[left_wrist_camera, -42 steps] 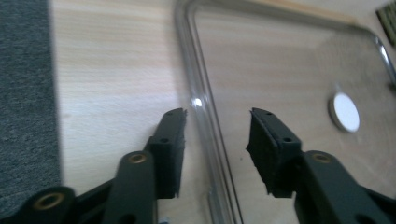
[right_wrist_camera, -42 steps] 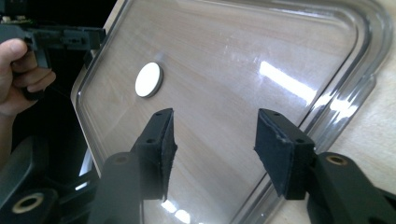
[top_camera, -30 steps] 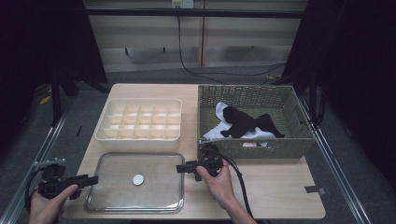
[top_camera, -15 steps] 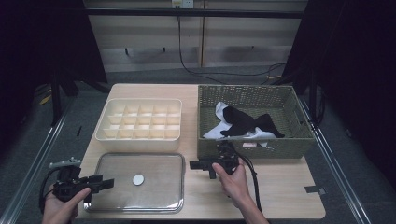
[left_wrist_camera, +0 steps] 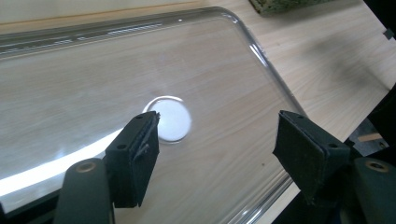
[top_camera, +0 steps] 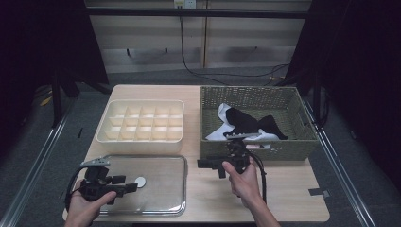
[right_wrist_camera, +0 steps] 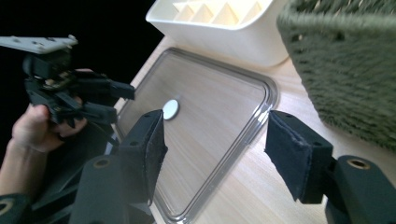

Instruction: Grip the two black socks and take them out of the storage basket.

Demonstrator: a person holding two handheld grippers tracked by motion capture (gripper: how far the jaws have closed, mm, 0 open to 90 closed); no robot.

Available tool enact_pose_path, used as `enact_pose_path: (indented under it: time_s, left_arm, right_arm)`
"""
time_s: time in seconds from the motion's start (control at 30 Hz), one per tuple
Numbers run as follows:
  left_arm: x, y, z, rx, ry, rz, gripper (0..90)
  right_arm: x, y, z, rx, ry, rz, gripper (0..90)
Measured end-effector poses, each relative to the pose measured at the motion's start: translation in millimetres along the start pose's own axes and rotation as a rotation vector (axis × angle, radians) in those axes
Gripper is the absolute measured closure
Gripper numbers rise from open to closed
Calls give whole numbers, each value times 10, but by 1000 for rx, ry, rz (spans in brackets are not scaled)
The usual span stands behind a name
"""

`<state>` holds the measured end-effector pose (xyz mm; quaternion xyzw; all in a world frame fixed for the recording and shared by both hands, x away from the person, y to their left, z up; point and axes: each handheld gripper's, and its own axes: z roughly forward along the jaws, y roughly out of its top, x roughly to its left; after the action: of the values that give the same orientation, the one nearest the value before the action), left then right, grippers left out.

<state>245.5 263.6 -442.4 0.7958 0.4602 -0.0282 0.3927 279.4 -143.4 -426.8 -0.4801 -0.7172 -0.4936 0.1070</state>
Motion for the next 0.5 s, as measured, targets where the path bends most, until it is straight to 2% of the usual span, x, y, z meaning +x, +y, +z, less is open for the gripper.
enact_pose_path:
  time_s: [0.03,0.1,0.2,0.37,0.5]
  left_arm:
    - [0,0,0,0,0,0,323]
    - [-68,15,77,23,-6,37,346]
    - [-132,29,141,31,-23,50,345]
    - [-207,68,242,41,-27,59,316]
    - [-214,58,302,46,-39,63,316]
  right_arm:
    - [0,0,0,0,0,0,388]
    - [11,33,-76,-21,31,-1,410]
    - [43,88,-162,-43,43,-16,413]
    - [69,206,-288,-62,35,-33,435]
    - [54,295,-360,-74,18,-41,434]
